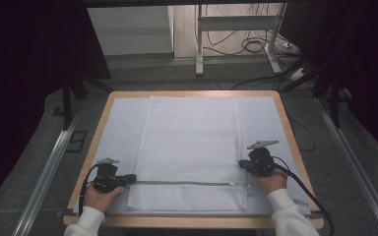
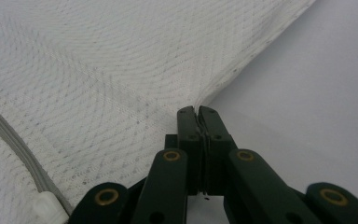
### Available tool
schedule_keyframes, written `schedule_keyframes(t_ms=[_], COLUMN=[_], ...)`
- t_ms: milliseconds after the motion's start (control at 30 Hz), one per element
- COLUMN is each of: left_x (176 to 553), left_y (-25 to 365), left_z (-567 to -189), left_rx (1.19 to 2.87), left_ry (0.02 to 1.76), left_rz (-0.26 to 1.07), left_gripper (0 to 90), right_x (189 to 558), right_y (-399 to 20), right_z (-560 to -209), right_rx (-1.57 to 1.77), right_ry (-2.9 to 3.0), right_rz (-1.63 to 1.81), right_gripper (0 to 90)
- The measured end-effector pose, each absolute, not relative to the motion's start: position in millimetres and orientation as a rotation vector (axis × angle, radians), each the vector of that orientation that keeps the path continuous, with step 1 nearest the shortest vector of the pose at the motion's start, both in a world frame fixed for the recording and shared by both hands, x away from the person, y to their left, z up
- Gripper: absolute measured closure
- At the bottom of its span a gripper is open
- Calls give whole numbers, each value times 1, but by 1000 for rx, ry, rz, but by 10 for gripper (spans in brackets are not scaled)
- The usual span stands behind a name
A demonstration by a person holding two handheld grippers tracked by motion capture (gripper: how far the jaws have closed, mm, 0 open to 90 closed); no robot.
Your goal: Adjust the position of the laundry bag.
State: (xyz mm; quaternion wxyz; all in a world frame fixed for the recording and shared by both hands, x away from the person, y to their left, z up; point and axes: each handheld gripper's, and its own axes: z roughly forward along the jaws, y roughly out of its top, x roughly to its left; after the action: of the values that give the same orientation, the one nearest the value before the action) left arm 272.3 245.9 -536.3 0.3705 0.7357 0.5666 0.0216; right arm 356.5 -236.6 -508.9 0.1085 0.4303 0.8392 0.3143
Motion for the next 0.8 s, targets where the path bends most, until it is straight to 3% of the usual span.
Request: schedule_keyframes(t_ms=[133,233,433,600,800], left_x=[272,271,265,264,265], left_y=[246,245,243,233,220], left_z=[-536,-535,-520,-509,-497], left_rx=[1887,1901,1810,1802,1819], left_ry=[1453,1446,1406,1341,1280], left_rz=[66,108,253,283,302], left_gripper=[844,746,509,375,322], right_x=[356,356,354,352,350], right_y=[-236,-237,-246,-262,-274], right_z=[-510,-509,-504,-495,-490], right_rx=[1264,1258,1253,1317,1355], right_ry=[2471,2470,2410,2335,2285], right_rz=[924,925,956,1038,1102], right_gripper=[868,853,591,467,365])
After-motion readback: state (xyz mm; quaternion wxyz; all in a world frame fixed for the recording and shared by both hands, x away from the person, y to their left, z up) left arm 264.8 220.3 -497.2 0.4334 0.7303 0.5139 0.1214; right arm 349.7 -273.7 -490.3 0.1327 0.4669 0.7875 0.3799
